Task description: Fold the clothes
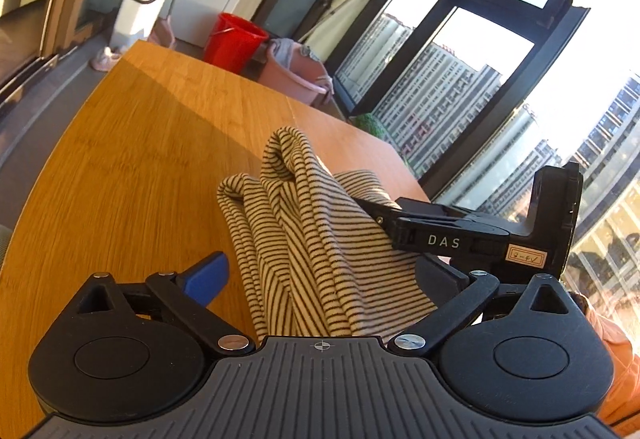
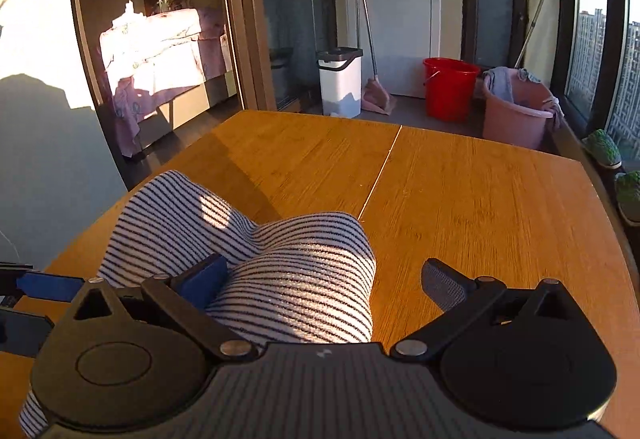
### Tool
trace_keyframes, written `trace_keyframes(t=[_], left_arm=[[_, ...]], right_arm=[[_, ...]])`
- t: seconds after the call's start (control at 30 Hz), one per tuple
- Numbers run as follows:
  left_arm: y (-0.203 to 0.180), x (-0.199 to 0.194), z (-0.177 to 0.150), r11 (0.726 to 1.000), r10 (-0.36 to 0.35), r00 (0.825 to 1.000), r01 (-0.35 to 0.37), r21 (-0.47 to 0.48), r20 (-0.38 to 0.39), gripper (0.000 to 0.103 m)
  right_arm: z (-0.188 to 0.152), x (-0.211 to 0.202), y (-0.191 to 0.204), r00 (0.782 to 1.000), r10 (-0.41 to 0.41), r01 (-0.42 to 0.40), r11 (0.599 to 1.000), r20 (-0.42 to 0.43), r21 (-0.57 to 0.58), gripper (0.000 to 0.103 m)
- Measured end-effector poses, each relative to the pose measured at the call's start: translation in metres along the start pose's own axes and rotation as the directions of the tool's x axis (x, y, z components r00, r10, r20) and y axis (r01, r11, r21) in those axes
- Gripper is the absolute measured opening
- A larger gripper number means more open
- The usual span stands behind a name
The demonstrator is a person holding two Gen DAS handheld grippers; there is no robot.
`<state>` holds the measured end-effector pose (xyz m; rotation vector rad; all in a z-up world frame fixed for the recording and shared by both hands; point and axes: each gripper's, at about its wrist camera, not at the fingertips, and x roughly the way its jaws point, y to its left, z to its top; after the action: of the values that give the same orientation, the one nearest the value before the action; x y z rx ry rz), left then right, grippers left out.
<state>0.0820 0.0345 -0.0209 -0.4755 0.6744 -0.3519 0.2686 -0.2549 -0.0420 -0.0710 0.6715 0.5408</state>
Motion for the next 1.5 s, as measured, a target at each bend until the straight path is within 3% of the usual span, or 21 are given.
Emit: trace_keyframes(t=[0.13, 0.23, 0.37, 0.47, 0.67, 0.87, 1.0, 1.13, 1.27, 1.33, 1.4, 1.5], left_arm=[[-0.010, 0.021, -0.009, 0.990, 0.138, 0.986, -0.136, 0.032, -0.091, 0.103], [-0.021, 0.026, -0.017, 0.985, 0.168, 0.981, -0.164, 0.048, -0.095, 0.103], [-0.023, 0.028, -0.017, 0.992, 0.126, 0.986, -0.124, 0.020, -0.106, 0.103], [-0.024, 0.031, -0.017, 0.993, 0.105, 0.988, -0.098, 0.062, -0.115, 0.103], [-0.032, 0.035, -0.024, 0.988, 0.131, 0.986, -0.122, 0.092, -0.101, 0.103], [-0.033, 0.035, -0.026, 0.989, 0.126, 0.987, -0.117, 0.095, -0.097, 0.103], [-0.032, 0.035, -0.027, 0.990, 0.116, 0.989, -0.108, 0.087, -0.095, 0.103], [-0.031, 0.036, -0.026, 0.993, 0.102, 0.990, -0.096, 0.075, -0.092, 0.100], [-0.028, 0.037, -0.025, 0.996, 0.071, 0.993, -0.065, 0.067, -0.095, 0.093], [-0.025, 0.038, -0.023, 0.996, 0.061, 0.994, -0.054, 0.070, -0.094, 0.089], [-0.017, 0.039, -0.018, 0.997, 0.056, 0.995, -0.051, 0.056, -0.086, 0.086], [-0.007, 0.040, -0.003, 0.997, 0.055, 0.996, -0.051, 0.063, -0.068, 0.080]], right_arm=[[-0.001, -0.003, -0.007, 1.000, 0.015, -0.015, 0.999, 0.002, 0.031, 0.103], [-0.002, -0.004, -0.006, 1.000, 0.014, -0.014, 0.999, 0.009, 0.031, 0.103], [-0.004, -0.004, -0.009, 0.999, 0.034, -0.034, 0.997, 0.006, 0.068, 0.103], [-0.006, -0.003, -0.014, 0.998, 0.067, -0.067, 0.992, 0.001, 0.106, 0.103], [-0.010, 0.001, -0.032, 0.989, 0.145, -0.142, 0.967, -0.001, 0.211, 0.103], [-0.013, -0.043, -0.041, 0.976, 0.187, -0.204, 0.964, 0.110, 0.170, 0.103], [-0.035, -0.064, -0.051, 0.966, 0.246, -0.258, 0.945, 0.084, 0.201, 0.102], [-0.061, -0.059, -0.055, 0.956, 0.292, -0.289, 0.918, 0.030, 0.272, 0.095], [-0.064, -0.037, -0.050, 0.916, 0.400, -0.378, 0.865, 0.001, 0.329, 0.077], [-0.057, -0.032, -0.038, 0.922, 0.388, -0.369, 0.884, -0.009, 0.287, 0.076], [-0.048, -0.029, -0.030, 0.925, 0.380, -0.367, 0.895, -0.003, 0.254, 0.066], [-0.032, -0.022, -0.021, 0.930, 0.369, -0.360, 0.907, 0.003, 0.216, 0.061]])
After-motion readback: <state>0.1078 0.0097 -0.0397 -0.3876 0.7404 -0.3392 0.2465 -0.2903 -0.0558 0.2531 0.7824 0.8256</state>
